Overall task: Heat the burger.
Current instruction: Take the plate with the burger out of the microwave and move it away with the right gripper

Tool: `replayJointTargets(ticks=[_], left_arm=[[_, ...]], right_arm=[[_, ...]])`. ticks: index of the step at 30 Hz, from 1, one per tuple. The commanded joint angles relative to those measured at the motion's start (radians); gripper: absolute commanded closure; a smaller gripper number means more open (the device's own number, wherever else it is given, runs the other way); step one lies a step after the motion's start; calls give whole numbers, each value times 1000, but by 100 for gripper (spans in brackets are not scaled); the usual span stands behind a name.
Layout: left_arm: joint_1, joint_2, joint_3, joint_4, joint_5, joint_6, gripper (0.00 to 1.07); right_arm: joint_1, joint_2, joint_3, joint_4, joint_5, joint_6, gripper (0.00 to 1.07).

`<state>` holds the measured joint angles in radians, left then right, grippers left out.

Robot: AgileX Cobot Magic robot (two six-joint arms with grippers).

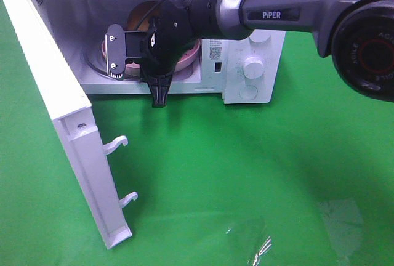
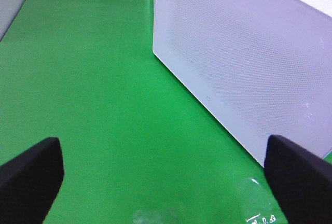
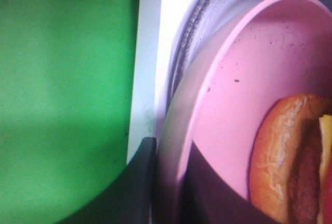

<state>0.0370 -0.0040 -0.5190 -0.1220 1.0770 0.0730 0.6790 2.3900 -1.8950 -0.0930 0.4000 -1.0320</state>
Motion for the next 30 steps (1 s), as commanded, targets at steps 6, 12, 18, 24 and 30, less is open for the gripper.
replayJointTargets(ticks=[6,12,18,24,30], left_arm=[[4,-17,3,-5,-8,-5,10],[4,-17,3,-5,-8,-5,10],[4,-17,3,-5,-8,-5,10],[4,-17,3,-5,-8,-5,10],[4,-17,3,-5,-8,-5,10]], right_arm=[[-10,-93,141,-25,-129,-57,107],[-7,-141,238,-42,-202,-71,107],[-3,-182,304,-43,-289,-99,107],[-2,-215,360,-34,-330,-121,107],[-2,-267,422,85,-324,-294,107]])
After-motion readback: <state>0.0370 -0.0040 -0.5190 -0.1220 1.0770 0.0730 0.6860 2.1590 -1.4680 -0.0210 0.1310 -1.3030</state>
